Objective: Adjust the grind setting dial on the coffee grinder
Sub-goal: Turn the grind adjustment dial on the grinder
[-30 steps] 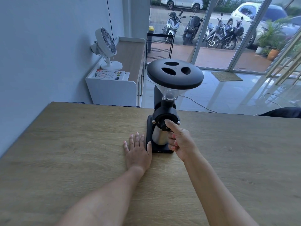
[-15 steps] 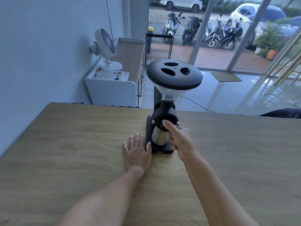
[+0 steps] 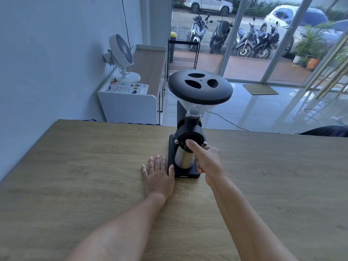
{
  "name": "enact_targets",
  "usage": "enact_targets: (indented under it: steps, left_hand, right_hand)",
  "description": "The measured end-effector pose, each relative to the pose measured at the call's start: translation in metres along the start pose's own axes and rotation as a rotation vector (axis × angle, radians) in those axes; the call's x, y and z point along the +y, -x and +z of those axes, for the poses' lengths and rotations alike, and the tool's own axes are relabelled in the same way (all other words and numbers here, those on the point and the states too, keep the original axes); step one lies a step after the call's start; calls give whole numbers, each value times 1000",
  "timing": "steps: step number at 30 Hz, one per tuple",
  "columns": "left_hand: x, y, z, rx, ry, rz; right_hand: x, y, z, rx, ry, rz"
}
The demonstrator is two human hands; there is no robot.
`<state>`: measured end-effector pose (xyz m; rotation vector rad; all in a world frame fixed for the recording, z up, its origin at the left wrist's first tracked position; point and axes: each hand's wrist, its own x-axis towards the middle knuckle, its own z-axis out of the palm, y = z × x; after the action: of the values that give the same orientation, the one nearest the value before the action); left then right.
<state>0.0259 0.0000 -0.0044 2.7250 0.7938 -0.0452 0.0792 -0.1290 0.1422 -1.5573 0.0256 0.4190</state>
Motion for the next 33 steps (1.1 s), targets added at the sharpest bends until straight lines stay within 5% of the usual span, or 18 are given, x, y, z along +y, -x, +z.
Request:
enact_targets:
  steps: [33]
  left_hand:
    - [0, 0, -2, -45, -14, -6]
  right_hand:
    - [-4, 10, -2, -44, 23, 36]
